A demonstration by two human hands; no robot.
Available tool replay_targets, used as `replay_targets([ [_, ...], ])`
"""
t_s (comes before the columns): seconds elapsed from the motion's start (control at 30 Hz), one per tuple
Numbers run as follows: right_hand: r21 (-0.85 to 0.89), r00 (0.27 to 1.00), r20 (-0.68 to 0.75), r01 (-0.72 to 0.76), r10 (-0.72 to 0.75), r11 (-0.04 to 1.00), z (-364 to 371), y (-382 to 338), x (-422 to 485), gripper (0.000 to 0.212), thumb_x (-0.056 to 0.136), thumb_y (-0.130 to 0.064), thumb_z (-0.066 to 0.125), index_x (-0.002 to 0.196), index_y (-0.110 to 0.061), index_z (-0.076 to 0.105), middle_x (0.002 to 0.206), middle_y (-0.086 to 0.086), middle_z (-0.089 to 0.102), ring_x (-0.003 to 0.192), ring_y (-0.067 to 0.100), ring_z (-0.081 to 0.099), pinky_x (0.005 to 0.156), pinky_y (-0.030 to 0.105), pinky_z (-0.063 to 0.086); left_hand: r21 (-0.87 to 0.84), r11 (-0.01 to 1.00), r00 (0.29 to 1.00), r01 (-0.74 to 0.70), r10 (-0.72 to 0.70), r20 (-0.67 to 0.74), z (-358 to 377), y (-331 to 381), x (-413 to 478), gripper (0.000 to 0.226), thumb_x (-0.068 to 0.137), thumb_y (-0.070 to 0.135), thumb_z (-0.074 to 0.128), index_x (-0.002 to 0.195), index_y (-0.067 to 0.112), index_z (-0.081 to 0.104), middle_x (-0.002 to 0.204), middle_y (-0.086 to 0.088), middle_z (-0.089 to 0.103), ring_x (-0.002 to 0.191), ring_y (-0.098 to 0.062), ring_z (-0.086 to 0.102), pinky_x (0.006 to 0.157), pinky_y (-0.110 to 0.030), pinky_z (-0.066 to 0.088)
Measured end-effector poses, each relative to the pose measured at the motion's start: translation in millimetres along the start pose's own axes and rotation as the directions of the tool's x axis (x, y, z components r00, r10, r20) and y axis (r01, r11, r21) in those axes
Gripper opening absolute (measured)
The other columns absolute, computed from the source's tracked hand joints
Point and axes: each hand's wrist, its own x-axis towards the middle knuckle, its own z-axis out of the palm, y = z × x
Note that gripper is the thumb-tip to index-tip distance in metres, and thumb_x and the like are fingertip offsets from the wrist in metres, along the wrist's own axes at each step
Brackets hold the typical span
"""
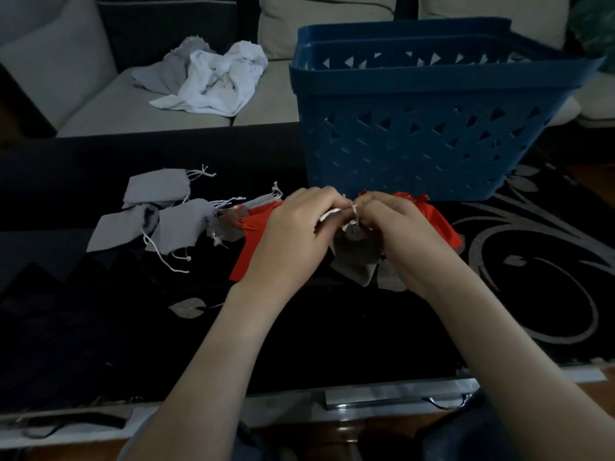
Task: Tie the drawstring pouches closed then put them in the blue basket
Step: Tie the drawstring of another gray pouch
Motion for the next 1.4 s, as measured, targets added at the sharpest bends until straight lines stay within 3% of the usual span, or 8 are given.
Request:
replay_targets([
  [0.3,0.103,0.993,-0.088,0.089,-0.08,0.991,-6.7,0.3,2.1,0.031,0.098,-0.018,0.047,0.07,-0.007,0.052,0.057,-0.001,0.056,0.053,0.006,0.054,0.053,0.016,0.044,0.025,1.0,1.0,-0.001,0.0,0.023,0.2,-0.9,-0.2,0.003,0.084,0.011,0.067,0.086,0.009,0.068,0.08,0.001,0.065,0.078,-0.017,0.058,0.072,-0.029,0.043],
  [0.6,0.077,0.969,-0.064,0.243,-0.239,0.967,-8.7,7.1,2.8,0.024,0.1,-0.012,0.042,0.106,-0.015,0.065,0.089,0.003,0.071,0.089,0.023,0.064,0.084,0.035,0.051,-0.107,0.984,0.986,0.143,-0.131,0.107,-1.0,-1.8,-1.0,0.001,0.084,0.016,0.069,0.085,0.017,0.069,0.083,0.014,0.068,0.082,0.001,0.061,0.073,-0.009,0.04],
  [0.77,0.452,0.979,-0.057,0.201,-0.197,0.869,-5.9,3.2,3.5,0.022,0.101,-0.007,0.033,0.102,-0.008,0.055,0.058,0.0,0.054,0.066,0.016,0.064,0.071,0.027,0.055,-0.26,0.929,0.965,0.263,-0.246,0.095,-2.9,5.3,1.3,0.007,0.084,0.01,0.069,0.079,0.007,0.066,0.075,0.012,0.067,0.076,0.007,0.061,0.07,-0.008,0.041],
  [0.93,0.686,0.979,-0.102,0.198,-0.177,0.7,-16.9,-7.8,6.4,0.019,0.101,-0.01,0.032,0.093,-0.011,0.049,0.05,-0.005,0.039,0.04,0.006,0.034,0.045,0.02,0.043,-0.283,0.895,0.937,0.345,-0.315,0.147,-9.1,6.0,3.6,0.022,0.088,0.01,0.063,0.07,0.017,0.053,0.067,0.009,0.06,0.066,0.003,0.054,0.066,-0.023,0.046],
  [1.03,0.58,0.979,-0.066,0.195,-0.194,0.791,-23.3,-6.7,8.2,0.021,0.102,-0.01,0.031,0.094,-0.011,0.05,0.052,-0.004,0.036,0.039,0.005,0.024,0.039,0.017,0.027,-0.221,0.903,0.926,0.368,-0.333,0.179,-11.6,2.8,4.1,0.026,0.088,0.01,0.062,0.066,0.021,0.054,0.066,0.01,0.059,0.065,0.001,0.055,0.068,-0.023,0.045],
  [1.17,0.181,0.971,0.015,0.233,-0.239,0.956,-26.4,-2.6,6.0,0.021,0.101,-0.008,0.037,0.099,-0.012,0.058,0.057,-0.002,0.044,0.044,0.008,0.028,0.045,0.019,0.026,-0.296,0.849,0.894,0.439,-0.379,0.238,-11.1,3.6,4.5,0.021,0.088,0.009,0.062,0.068,0.009,0.059,0.065,0.006,0.058,0.059,0.0,0.054,0.064,-0.019,0.04],
  [1.3,-0.204,0.964,0.168,0.238,-0.205,0.95,-20.9,1.6,1.0,0.011,0.092,-0.012,0.058,0.1,-0.012,0.064,0.063,0.001,0.049,0.055,0.006,0.042,0.053,0.014,0.032,-0.458,0.722,0.854,0.518,-0.417,0.31,-12.8,7.6,5.5,0.016,0.09,0.009,0.06,0.074,0.008,0.06,0.06,0.008,0.059,0.053,-0.004,0.048,0.054,-0.017,0.037],
  [1.4,-0.264,0.954,0.228,0.253,-0.195,0.931,-16.7,2.8,-1.6,0.011,0.089,-0.01,0.061,0.097,-0.003,0.066,0.074,0.003,0.063,0.065,0.007,0.049,0.06,0.013,0.036,-0.567,0.619,0.84,0.543,-0.415,0.351,-12.9,10.9,5.4,0.016,0.091,0.009,0.058,0.075,0.012,0.06,0.06,0.007,0.06,0.049,-0.006,0.043,0.047,-0.016,0.034],
])
